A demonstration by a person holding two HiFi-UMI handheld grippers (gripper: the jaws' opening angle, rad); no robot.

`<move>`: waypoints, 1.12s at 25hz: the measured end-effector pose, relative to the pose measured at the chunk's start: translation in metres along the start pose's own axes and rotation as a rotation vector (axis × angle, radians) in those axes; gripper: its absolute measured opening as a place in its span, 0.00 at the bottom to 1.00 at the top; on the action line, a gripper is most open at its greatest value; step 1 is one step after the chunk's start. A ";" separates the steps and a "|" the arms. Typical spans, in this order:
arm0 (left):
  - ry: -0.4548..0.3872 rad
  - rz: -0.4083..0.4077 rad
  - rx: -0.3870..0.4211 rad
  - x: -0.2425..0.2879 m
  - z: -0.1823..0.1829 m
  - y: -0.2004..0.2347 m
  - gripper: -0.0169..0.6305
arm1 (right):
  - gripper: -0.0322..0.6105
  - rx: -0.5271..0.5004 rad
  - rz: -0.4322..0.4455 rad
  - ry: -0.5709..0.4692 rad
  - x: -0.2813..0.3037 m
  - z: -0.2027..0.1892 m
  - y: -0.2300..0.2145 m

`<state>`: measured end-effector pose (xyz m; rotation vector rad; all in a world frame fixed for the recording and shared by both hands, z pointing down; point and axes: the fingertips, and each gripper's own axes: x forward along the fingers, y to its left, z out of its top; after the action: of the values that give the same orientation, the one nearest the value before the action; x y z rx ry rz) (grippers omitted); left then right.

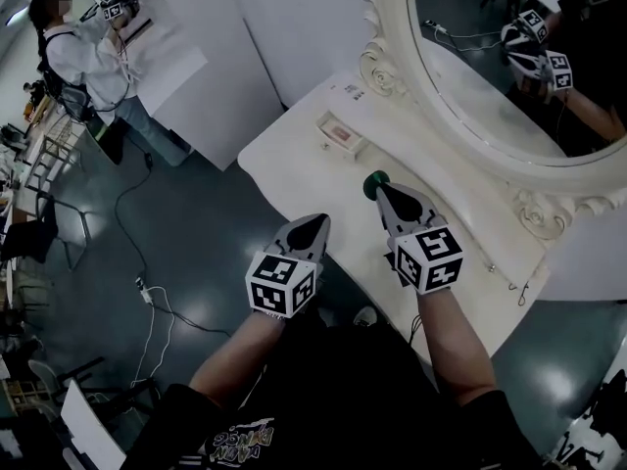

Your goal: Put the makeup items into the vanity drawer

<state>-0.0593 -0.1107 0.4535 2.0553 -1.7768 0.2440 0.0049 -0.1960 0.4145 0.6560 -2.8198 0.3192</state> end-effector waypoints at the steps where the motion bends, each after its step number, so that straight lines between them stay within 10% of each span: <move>1: 0.004 -0.005 0.003 0.003 0.001 0.004 0.04 | 0.10 0.001 -0.003 0.002 0.005 0.000 -0.001; 28: 0.094 -0.215 0.026 0.088 0.020 0.116 0.04 | 0.10 0.051 -0.178 0.181 0.168 -0.021 -0.051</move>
<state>-0.1605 -0.2107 0.4918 2.1945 -1.4912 0.2960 -0.1155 -0.3037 0.4879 0.8380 -2.5679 0.3969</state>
